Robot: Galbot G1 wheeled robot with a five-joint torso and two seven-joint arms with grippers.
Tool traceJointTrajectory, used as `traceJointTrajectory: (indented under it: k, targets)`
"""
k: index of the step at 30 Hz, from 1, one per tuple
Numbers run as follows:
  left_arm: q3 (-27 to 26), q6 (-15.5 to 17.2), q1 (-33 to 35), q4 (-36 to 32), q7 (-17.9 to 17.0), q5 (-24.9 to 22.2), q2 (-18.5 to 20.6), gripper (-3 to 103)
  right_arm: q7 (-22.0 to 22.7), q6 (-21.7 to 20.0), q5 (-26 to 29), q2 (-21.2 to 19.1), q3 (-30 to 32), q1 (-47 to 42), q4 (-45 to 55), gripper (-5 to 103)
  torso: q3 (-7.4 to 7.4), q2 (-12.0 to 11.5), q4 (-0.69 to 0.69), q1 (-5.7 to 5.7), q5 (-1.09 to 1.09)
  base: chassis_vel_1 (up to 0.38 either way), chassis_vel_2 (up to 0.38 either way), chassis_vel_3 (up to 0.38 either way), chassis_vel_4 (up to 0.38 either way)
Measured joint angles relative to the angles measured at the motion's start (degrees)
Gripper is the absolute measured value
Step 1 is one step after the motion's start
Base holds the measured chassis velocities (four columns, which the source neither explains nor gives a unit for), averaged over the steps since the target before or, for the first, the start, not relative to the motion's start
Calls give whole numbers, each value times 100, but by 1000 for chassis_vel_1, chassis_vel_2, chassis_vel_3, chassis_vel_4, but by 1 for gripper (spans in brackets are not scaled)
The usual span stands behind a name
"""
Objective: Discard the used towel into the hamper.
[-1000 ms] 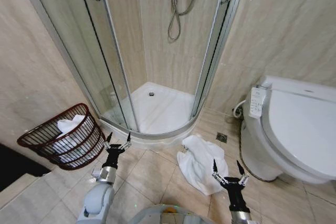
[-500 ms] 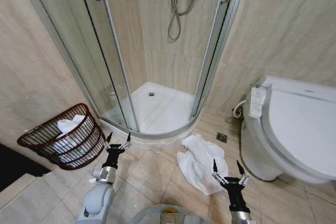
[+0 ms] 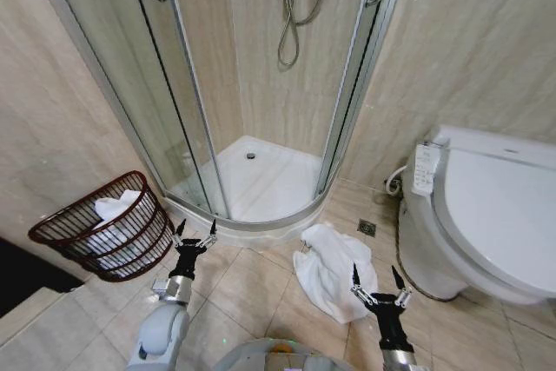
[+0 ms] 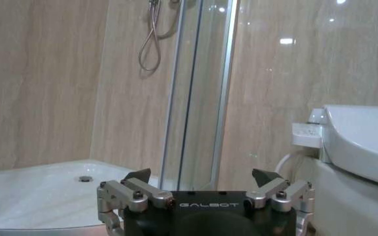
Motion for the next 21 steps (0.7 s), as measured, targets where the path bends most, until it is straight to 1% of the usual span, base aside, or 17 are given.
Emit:
traceJointTrajectory:
  k: [2, 3, 4, 5, 6, 7, 8, 10, 11, 12, 13, 15, 16, 17, 18, 20, 21]
  targets:
    - [1, 45, -18, -15, -9, -27, 23, 100, 1, -53, -6, 25, 20, 20, 10, 100, 0, 0, 2, 0, -1, 0, 0, 0, 0]
    - [1, 45, -18, -15, -9, -27, 23, 100, 1, -53, -6, 25, 20, 20, 10, 100, 0, 0, 2, 0, -1, 0, 0, 0, 0]
    - [-1, 122, -58, -50, -33, -75, 67, 100, 19, -157, -28, 75, 62, 60, 30, 100, 0, 0, 1, 0, -1, 0, 0, 0, 0]
    - [-15, 453, -211, -176, -138, -290, 247, 100, 82, -442, -105, 210, 188, 193, 111, 100, 1, 0, 2, 0, -1, 0, 0, 0, 0]
    - [-32, 601, -379, -245, -197, -552, 392, 100, 190, -928, -242, 443, 385, 410, 242, 100, 0, 1, -3, 0, 2, 0, 0, 0, 0]
    - [-32, 601, -379, -245, -197, -552, 392, 100, 190, -928, -242, 443, 385, 410, 242, 100, 0, 1, -3, 0, 2, 0, 0, 0, 0]
    - [-42, 618, -403, -245, -197, -609, 425, 100, 247, -1178, -312, 562, 489, 517, 315, 100, 1, 1, -1, 1, -3, 0, 0, 0, 0]
    - [-71, 618, -420, -239, -170, -638, 463, 100, 286, -1526, -364, 707, 644, 679, 431, 100, 1, 0, 0, 0, 2, 0, 0, 0, 0]
    - [-73, 610, -421, -223, -161, -638, 480, 100, 185, -1617, -270, 702, 737, 762, 533, 100, 1, 0, -1, 1, 1, 0, 0, 0, 0]
    - [-73, 610, -421, -223, -161, -638, 480, 100, 185, -1617, -270, 702, 737, 762, 533, 100, 1, 0, -1, 1, 1, 0, 0, 0, 0]
    - [-70, 599, -420, -206, -154, -641, 495, 100, 70, -1665, -211, 698, 808, 809, 616, 100, 0, 1, 5, 0, -4, 0, 0, 0, 0]
    - [-46, 584, -410, -158, -135, -658, 567, 100, -285, -1729, -34, 706, 938, 834, 657, 100, 1, 1, 0, 1, 0, 0, 0, 0, 0]
    - [-34, 566, -410, -127, -117, -660, 616, 100, -435, -1738, 115, 648, 971, 819, 674, 100, 0, 1, 1, 1, 2, 0, 0, 0, 0]
    - [-34, 566, -410, -127, -117, -660, 616, 100, -435, -1738, 115, 648, 971, 819, 674, 100, 0, 1, 1, 1, 2, 0, 0, 0, 0]
    - [-27, 534, -417, -83, -82, -661, 667, 100, -563, -1755, 284, 534, 991, 771, 694, 100, 0, 1, -1, 1, -2, 0, 0, 0, 0]
    - [-19, 495, -423, -14, -12, -656, 735, 100, -781, -1803, 623, 244, 997, 656, 733, 100, 0, 1, -1, 0, 1, 0, 0, 0, 0]
    - [-19, 495, -423, -14, -12, -656, 735, 100, -781, -1803, 623, 244, 997, 656, 733, 100, 0, 1, -1, 0, 1, 0, 0, 0, 0]
